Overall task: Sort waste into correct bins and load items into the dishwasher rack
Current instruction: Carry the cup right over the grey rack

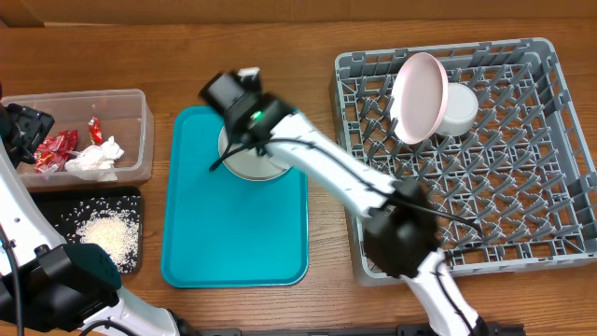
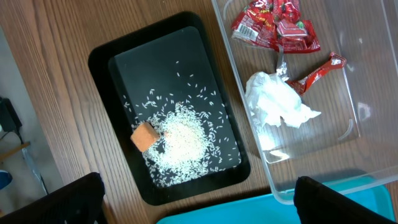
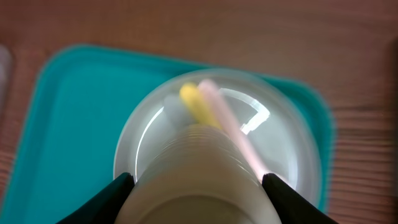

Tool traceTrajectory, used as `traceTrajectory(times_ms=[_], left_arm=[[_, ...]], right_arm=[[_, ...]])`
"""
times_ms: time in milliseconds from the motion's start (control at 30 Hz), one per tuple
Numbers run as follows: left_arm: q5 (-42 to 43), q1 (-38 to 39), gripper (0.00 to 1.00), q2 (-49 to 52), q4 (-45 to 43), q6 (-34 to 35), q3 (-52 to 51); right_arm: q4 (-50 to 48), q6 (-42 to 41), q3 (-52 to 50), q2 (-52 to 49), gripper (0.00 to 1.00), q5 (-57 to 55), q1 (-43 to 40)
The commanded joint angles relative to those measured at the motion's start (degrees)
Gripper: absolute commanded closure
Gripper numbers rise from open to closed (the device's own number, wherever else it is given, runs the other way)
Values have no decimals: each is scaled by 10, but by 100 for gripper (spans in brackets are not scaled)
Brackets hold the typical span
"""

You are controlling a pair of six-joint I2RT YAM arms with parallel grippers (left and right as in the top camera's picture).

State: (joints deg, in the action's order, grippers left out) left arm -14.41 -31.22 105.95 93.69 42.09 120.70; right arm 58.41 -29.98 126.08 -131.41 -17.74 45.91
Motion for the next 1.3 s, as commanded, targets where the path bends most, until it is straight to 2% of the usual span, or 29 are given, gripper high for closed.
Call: traceTrajectory(times_ms=[0,167,300,567,800,1000,1267], left_arm=[[-10,2,0,-11,1,12,6],[-10,2,0,-11,1,12,6],[-10,2,0,-11,1,12,6],[-10,2,0,-11,1,12,6],[-10,2,0,-11,1,12,6],[-10,2,0,-11,1,12,6],[-10,2,0,-11,1,12,6]], right_arm=[[8,3,4,133,54,-6,-54],[35,43,4,256,54,-7,-158],[73,63,4,328,54,-6,-283],[167,73,-5,339,53,-3,-501],[173,75,-87,286,52,11,-581],[105,75,-194,247,49,12,-624],[43,80,-269,236,49,34,-647]])
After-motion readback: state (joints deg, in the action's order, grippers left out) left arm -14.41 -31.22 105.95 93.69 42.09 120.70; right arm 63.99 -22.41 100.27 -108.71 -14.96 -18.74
